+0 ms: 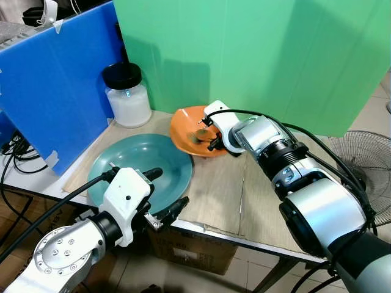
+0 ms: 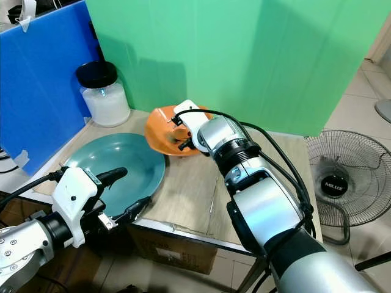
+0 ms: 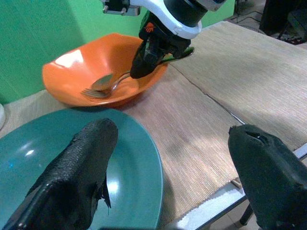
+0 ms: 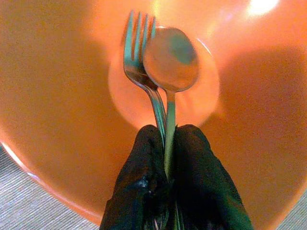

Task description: Setting the table

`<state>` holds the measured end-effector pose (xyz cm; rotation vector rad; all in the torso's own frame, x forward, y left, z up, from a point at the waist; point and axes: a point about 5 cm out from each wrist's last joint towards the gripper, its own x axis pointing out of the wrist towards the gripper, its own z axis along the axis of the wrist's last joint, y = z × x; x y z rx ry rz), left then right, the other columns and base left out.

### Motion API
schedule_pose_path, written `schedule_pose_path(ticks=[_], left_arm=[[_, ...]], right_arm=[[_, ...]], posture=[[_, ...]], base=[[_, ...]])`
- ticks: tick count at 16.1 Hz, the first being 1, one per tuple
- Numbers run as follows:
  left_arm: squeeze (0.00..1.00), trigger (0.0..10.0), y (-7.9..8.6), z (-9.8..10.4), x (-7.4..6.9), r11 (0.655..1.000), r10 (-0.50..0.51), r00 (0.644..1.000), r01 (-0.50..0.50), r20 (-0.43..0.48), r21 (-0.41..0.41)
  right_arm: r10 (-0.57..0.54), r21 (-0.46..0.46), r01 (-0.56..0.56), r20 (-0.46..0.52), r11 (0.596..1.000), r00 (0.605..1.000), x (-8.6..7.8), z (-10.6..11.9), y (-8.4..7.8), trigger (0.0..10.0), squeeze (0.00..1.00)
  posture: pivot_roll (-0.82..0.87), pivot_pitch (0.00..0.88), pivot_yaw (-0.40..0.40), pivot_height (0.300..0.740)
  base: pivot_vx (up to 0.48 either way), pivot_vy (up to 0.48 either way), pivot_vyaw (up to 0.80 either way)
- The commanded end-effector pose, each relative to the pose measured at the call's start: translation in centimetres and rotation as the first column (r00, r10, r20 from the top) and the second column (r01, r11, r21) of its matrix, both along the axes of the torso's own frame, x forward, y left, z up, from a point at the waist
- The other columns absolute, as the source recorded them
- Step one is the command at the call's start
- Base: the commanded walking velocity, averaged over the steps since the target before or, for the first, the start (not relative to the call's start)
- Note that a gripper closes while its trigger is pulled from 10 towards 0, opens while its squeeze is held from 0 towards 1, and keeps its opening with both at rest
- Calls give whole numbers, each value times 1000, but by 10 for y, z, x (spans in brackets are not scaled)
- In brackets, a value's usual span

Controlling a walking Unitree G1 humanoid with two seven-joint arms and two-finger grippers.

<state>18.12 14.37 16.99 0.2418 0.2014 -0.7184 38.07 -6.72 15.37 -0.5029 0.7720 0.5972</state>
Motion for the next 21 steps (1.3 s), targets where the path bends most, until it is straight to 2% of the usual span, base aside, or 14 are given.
schedule_pose_path(ticks=[1,7,8,9,10,12,13,14,16,21], left_arm=[[0,10000,0,0,1,1000,-13,1000,13,0,7],[0,10000,0,0,1,1000,-13,1000,13,5,8],[0,10000,0,0,1,1000,-13,1000,13,6,8],[0,10000,0,0,1,1000,-14,1000,14,6,8],[0,10000,0,0,1,1000,-15,1000,15,7,9],[0,10000,0,0,3,1000,-14,1000,14,9,10],[0,10000,0,0,3,1000,-14,1000,14,10,10],[0,10000,0,0,2,1000,-14,1000,14,10,9],[0,10000,0,0,2,1000,-13,1000,13,10,11],[0,10000,0,0,3,1000,-13,1000,13,14,12]], right_arm=[[-1,-8,1,-4,1000,1000,0,0,-1,0,0],[12,1,-12,31,1000,999,2,6,-1,0,0],[26,8,-27,44,1000,999,2,7,1,1922,0],[39,5,-39,55,999,998,2,7,2,6196,0],[52,6,-52,69,999,996,2,7,4,10000,0],[64,18,-66,93,998,994,3,7,7,10000,0],[64,20,-67,99,998,993,3,8,7,10000,478],[64,20,-67,102,998,993,3,8,7,10000,733],[64,23,-67,105,998,992,3,9,7,10000,871],[66,31,-70,110,997,992,4,9,8,10000,922]], posture=[[10,0,43,740],[9,0,44,740],[9,0,44,740],[9,0,44,740],[9,0,44,740],[8,0,45,740],[8,0,45,740],[8,0,45,740],[8,0,44,740],[9,0,44,740]], base=[[0,0,0],[0,0,0],[0,0,0],[0,0,0],[0,0,0],[0,0,0],[0,0,0],[0,0,0],[0,0,0],[0,0,0]])
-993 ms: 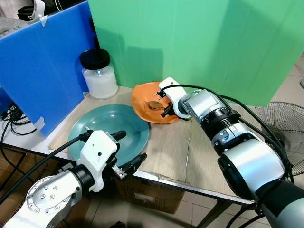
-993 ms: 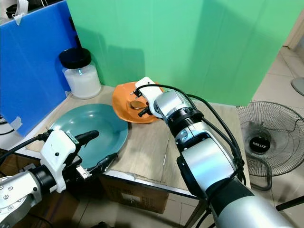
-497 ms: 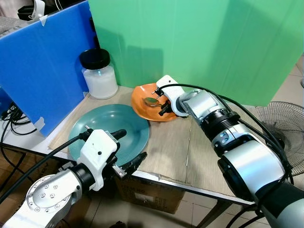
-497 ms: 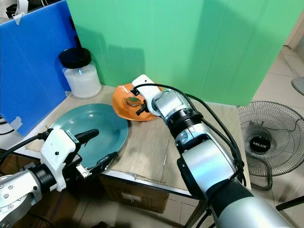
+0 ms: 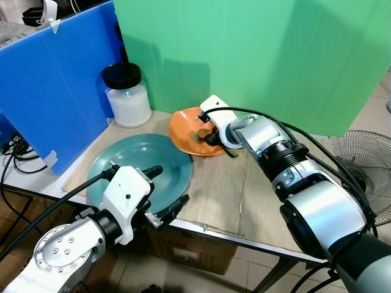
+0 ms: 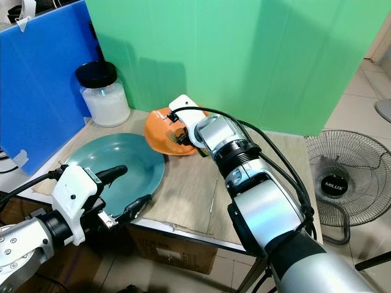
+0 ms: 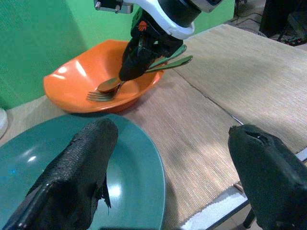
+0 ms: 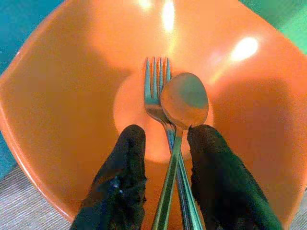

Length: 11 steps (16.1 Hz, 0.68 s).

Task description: Setting the table

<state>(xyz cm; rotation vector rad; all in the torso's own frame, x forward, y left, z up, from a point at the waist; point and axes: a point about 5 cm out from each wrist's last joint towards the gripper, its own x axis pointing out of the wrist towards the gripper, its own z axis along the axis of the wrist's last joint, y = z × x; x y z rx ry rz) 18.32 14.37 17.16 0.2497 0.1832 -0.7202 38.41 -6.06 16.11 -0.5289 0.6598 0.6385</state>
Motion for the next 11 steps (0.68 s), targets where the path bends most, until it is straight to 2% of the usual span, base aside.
schedule_pose_path(ticks=[1,2,4,5,6,7,8,11], left_arm=[[0,10000,0,-1,2,1000,-8,1000,8,-4,12],[0,10000,0,-1,2,1000,-8,1000,8,-3,13],[0,10000,0,-2,1,1000,-8,1000,8,-3,14],[0,10000,0,-2,1,1000,-8,1000,8,-3,13],[0,10000,0,-2,1,1000,-8,1000,8,-3,13],[0,10000,0,-2,1,1000,-8,1000,8,-2,14],[0,10000,0,-2,1,1000,-8,1000,8,-2,14],[0,10000,-1,-2,2,1000,-10,1000,10,-3,13]], right_arm=[[-2,5,2,15,1000,1000,1,3,1,10000,902],[-10,-4,10,12,1000,1000,1,3,1,10000,882],[-28,-29,29,9,999,1000,1,2,-1,10000,239],[-34,-27,34,2,999,999,1,2,-1,10000,0],[-36,-25,36,-1,999,999,1,1,-1,10000,0],[-38,-22,37,-13,999,999,0,-1,-2,3216,0],[-36,-22,35,-20,999,999,-1,-2,-2,39,0],[-32,-28,31,-33,999,999,-2,-4,-2,0,0]], posture=[[9,0,43,740],[10,0,41,740],[9,0,41,740],[9,0,41,740],[9,0,41,740],[9,0,39,740],[8,0,40,740],[8,0,40,740]], base=[[0,0,0],[0,0,0],[0,0,0],[0,0,0],[0,0,0],[0,0,0],[0,0,0],[0,0,0]])
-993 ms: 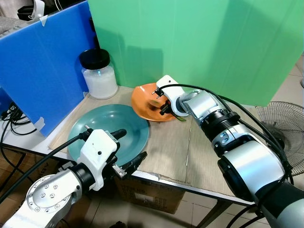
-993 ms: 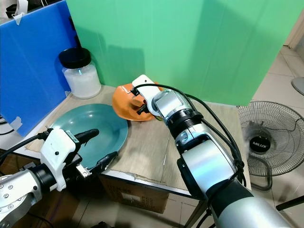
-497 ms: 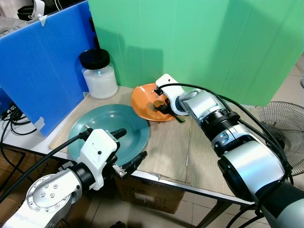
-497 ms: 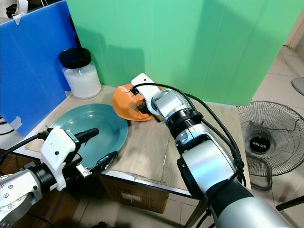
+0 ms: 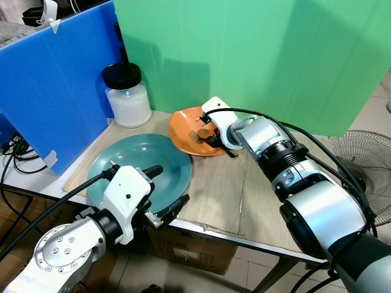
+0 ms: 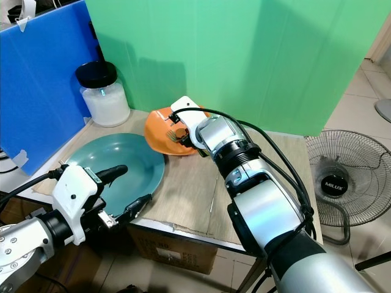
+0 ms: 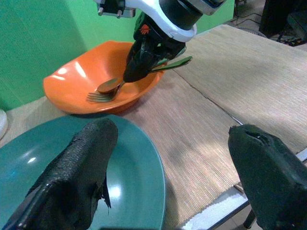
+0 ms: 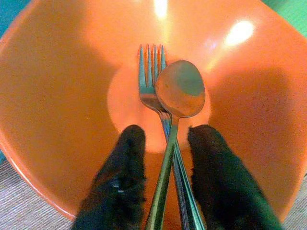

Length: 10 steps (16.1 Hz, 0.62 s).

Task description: Setting the table

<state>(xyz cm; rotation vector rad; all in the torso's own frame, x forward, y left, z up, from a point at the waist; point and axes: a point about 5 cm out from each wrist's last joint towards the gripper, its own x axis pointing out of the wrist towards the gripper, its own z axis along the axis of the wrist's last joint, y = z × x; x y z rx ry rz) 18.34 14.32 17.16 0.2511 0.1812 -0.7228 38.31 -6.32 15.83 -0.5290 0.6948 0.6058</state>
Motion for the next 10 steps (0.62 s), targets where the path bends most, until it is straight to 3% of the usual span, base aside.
schedule_pose_path(ticks=[1,10], left_arm=[[0,10000,0,-2,1,1000,-8,1000,8,-5,13],[0,10000,0,-4,0,1000,-12,1000,12,-16,23]], right_arm=[[4,-11,-4,-15,1000,1000,-1,-2,1,0,0],[15,-55,-17,-30,998,999,-3,-7,-1,0,0]], posture=[[8,0,40,740],[8,0,38,740]], base=[[0,0,0],[0,0,0]])
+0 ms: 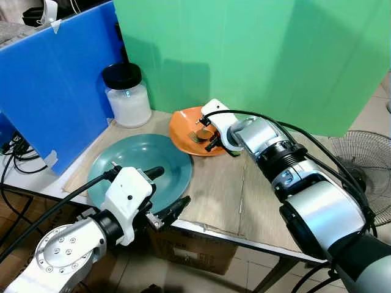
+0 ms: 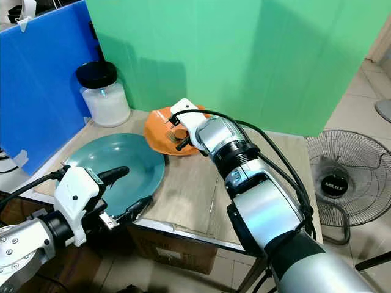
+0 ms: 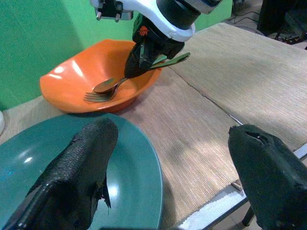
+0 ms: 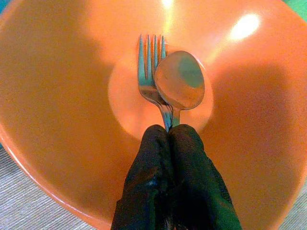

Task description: Setting the table

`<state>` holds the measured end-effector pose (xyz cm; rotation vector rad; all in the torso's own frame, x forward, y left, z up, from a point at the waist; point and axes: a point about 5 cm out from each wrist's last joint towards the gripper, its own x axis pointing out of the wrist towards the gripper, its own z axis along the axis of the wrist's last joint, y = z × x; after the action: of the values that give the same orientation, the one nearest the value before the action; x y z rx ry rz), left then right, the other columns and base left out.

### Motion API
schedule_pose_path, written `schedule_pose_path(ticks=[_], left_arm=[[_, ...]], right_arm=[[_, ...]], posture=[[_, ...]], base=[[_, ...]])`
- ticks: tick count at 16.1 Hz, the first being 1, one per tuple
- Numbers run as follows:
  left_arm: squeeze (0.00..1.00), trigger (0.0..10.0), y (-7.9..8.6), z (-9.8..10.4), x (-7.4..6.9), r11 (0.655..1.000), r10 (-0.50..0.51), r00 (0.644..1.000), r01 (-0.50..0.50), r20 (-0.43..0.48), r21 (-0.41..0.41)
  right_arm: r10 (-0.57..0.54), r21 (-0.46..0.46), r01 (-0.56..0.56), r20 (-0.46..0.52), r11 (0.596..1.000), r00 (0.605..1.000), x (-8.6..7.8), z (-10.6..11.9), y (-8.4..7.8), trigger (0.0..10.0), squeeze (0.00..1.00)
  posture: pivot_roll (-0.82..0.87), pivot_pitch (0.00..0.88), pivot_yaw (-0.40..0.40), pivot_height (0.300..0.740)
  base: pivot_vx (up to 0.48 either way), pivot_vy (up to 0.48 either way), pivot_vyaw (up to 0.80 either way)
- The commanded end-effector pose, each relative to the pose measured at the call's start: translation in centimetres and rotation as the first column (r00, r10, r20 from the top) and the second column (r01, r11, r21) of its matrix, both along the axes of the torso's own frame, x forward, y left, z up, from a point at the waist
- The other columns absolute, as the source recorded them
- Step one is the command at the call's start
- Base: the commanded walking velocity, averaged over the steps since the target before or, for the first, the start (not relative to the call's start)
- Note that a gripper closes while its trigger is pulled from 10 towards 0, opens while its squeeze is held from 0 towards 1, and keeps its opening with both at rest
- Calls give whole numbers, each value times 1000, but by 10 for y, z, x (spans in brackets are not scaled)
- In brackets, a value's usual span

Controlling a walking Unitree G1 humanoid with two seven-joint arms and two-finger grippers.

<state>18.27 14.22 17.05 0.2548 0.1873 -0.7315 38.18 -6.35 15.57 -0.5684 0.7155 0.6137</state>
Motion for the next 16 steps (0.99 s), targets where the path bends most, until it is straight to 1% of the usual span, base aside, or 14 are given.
schedule_pose_path(ticks=[1,5,6,7,9,12,13,14,15,16], left_arm=[[0,10000,1,-3,0,1000,-3,1000,3,-11,18],[0,10000,1,-3,0,1000,-2,1000,3,-10,19],[0,10000,1,-3,0,1000,-1,1000,1,-7,18],[0,10000,2,-2,2,1000,2,1000,-2,-2,17],[0,10000,2,-1,2,1000,3,1000,-3,2,14],[0,10000,2,-1,2,1000,4,1000,-4,3,13],[0,10000,2,0,2,1000,5,1000,-5,5,12],[0,10000,3,0,2,1000,5,1000,-5,6,13],[0,10000,3,0,2,1000,5,1000,-5,5,13],[0,10000,3,-1,2,1000,3,1000,-3,4,14]], right_arm=[[0,-18,0,-17,1000,1000,-2,-4,-1,0,0],[-6,2,6,-5,1000,1000,-1,-1,0,0,0],[-14,33,14,-1,999,1000,0,2,1,0,0],[-39,101,38,12,994,999,3,10,1,0,0],[-65,154,61,25,986,998,6,19,-1,0,0],[-77,189,68,37,980,996,9,26,-2,0,0],[-65,221,47,73,974,995,10,32,-1,0,0],[-34,234,3,127,972,991,11,36,2,9412,0],[-31,228,-2,137,974,990,11,36,2,10000,0],[-34,224,2,137,975,990,11,36,3,10000,0]], posture=[[9,0,36,740],[10,0,36,740],[12,0,37,740],[11,0,36,740],[10,0,39,740],[10,0,39,740],[12,0,39,740],[11,0,40,740],[10,0,41,740],[8,0,43,740]], base=[[0,0,0],[0,0,0],[0,0,0],[0,0,0],[0,0,0],[0,0,0],[0,0,0],[0,0,0],[0,0,0],[0,0,0]])
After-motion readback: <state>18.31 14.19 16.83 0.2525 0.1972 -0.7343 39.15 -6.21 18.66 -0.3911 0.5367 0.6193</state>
